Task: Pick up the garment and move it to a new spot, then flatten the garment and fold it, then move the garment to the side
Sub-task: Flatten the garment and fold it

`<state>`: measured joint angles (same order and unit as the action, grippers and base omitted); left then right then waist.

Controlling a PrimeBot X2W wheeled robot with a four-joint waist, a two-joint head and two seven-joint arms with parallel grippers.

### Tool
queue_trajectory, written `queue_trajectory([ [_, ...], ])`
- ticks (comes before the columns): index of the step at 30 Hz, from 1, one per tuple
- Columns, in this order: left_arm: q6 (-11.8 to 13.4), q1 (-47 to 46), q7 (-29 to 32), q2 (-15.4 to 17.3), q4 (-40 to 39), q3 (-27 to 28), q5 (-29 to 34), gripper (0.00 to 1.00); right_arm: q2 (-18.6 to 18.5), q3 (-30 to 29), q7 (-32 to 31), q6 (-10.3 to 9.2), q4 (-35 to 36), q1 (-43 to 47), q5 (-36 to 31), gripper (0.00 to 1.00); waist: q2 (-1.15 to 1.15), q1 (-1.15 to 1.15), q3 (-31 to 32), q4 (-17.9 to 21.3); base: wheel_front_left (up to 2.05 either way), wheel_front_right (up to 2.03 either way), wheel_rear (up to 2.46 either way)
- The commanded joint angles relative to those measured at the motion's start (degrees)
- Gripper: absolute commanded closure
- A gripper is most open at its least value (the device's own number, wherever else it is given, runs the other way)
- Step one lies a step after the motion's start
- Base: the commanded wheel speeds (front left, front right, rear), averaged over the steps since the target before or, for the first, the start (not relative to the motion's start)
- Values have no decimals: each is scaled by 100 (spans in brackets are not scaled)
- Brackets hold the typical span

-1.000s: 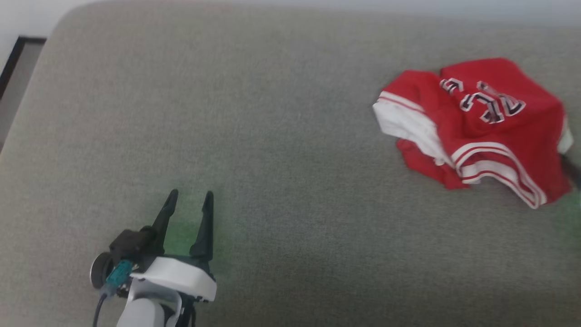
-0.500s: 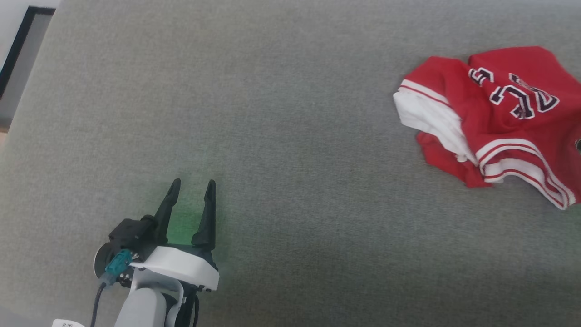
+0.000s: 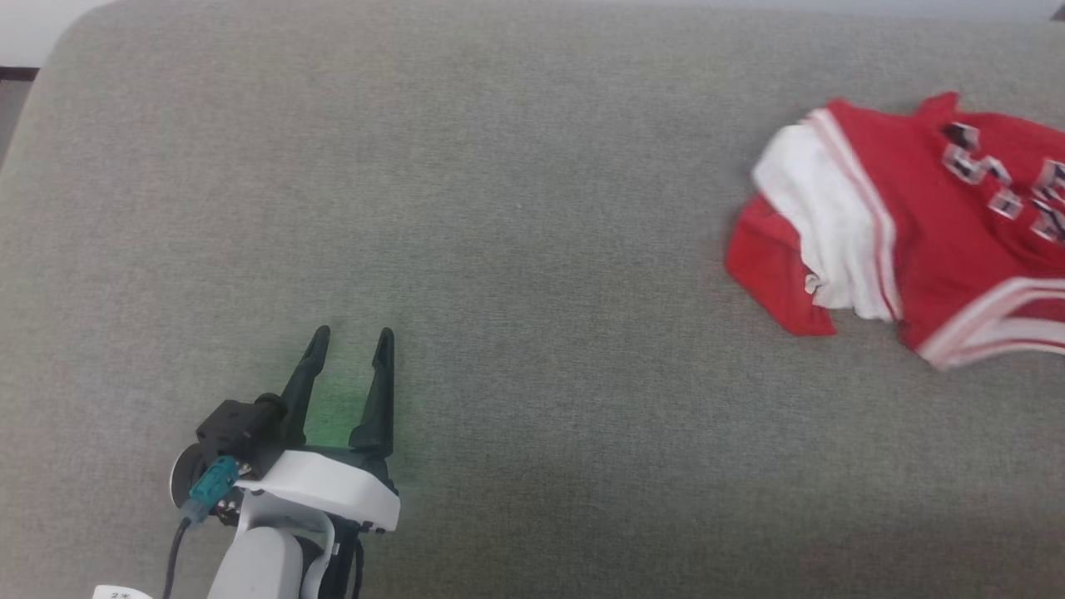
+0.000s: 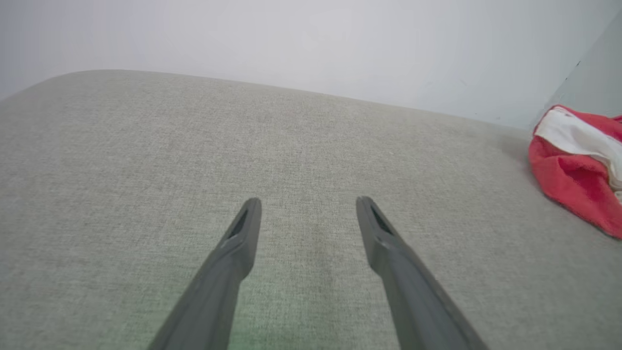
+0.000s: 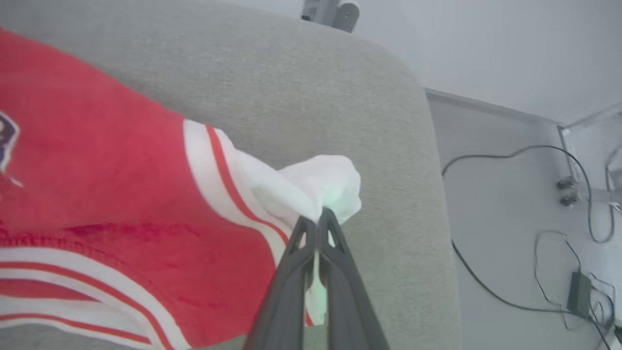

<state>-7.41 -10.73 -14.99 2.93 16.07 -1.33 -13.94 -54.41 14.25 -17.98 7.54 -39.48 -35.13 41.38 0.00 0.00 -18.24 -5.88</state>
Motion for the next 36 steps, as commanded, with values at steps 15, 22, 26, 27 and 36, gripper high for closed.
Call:
queue_trajectory([
  [15,-12,-268,-27,300,12,-128,73,0,526,-618,1229,-10,-1087,191,-394,0,0,0,2,359,0,0,0],
  [22,-12,-945,-26,1056,79,-1033,-108,0,853,-832,2586,-10,-1108,295,-633,0,0,0,228,712,0,0,0],
  [26,-12,-1674,449,1633,155,-1904,-474,0,1150,-907,3150,-10,-727,418,-670,0,0,0,336,1062,0,0,0],
  [27,-12,-1862,633,1740,156,-2115,-631,0,1285,-966,3212,-10,-581,451,-625,0,0,0,344,1164,0,0,0],
  [36,-12,-3223,2747,2180,-8,-4162,-2359,0,2197,-1184,3319,-10,759,958,-934,0,0,0,276,2024,0,0,0],
])
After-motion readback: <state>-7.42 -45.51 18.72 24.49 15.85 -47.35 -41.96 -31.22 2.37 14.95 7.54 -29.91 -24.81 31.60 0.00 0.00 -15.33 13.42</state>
